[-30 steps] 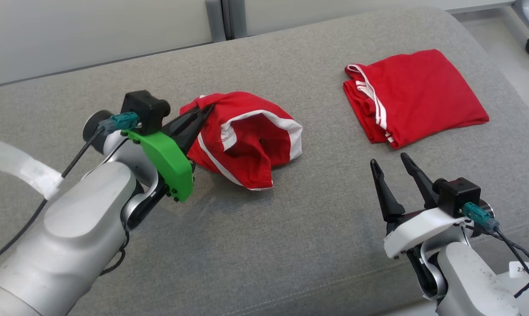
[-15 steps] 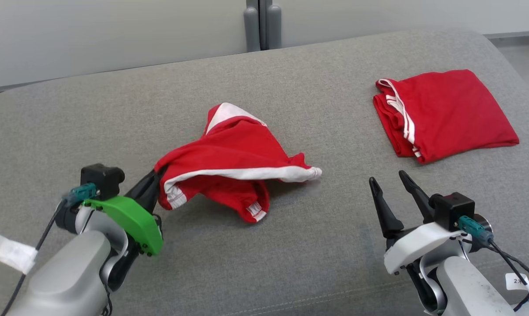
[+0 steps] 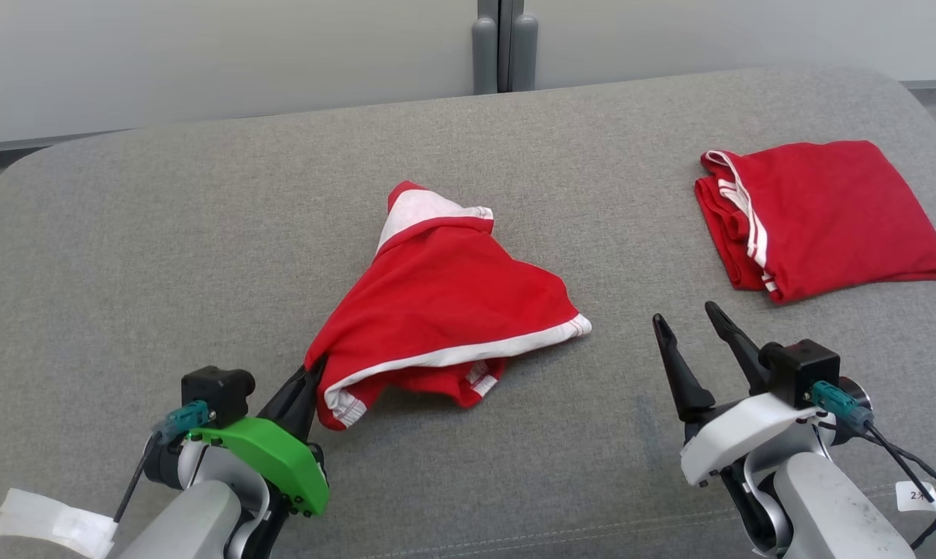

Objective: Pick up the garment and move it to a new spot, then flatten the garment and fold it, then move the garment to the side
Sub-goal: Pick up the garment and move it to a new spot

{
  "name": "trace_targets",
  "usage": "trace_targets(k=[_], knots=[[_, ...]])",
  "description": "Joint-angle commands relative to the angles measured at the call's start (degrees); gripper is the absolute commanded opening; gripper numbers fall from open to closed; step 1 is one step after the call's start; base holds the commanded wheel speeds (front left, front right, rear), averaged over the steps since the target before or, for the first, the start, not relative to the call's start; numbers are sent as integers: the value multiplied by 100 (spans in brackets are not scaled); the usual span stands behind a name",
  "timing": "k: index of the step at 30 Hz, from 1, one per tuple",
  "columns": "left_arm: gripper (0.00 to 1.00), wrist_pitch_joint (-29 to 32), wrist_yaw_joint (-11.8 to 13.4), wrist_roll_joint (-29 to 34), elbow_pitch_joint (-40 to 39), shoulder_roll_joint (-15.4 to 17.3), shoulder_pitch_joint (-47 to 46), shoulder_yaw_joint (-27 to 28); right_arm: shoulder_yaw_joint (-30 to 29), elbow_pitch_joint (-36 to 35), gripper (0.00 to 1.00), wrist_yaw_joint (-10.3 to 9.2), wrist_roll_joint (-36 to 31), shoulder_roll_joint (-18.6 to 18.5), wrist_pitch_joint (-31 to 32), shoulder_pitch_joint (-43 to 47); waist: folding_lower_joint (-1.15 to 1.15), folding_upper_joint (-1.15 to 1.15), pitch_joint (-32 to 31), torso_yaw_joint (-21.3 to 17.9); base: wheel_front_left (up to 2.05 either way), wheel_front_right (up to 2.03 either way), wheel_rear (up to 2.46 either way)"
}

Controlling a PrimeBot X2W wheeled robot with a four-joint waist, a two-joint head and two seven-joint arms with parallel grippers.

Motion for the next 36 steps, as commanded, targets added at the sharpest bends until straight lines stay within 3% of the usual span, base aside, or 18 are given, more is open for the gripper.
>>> trace_targets(k=[1, 2, 3, 4, 20, 36], knots=[[0, -19, -17, 74, -5, -31, 107, 64, 7, 15, 100, -6, -3, 0, -24, -10, 0, 0, -10, 6, 0, 0, 0], [0, -19, 1, 169, 11, -50, 134, 135, 13, 23, 100, -6, 0, 3, -24, -11, 0, 0, -18, 10, 0, 0, 0], [42, -20, 34, 271, 5, -73, 153, 221, 20, 30, 100, -6, 10, 2, -24, -13, 0, 0, -24, 14, 0, 0, 0], [97, -20, 56, 357, -20, -106, 180, 312, 22, 32, 100, -6, 22, 2, -24, -12, 0, 0, -29, 18, 0, 0, 0], [100, -20, 103, 1733, -951, -692, 1132, 2068, -39, 3, 100, -6, 54, 17, -24, 71, 0, 0, -67, 128, 0, 0, 0], [100, -20, -56, 2649, -1311, -1175, 1980, 2879, -100, 16, 100, -6, 65, 23, -23, 114, 0, 0, -51, 181, 0, 0, 0]])
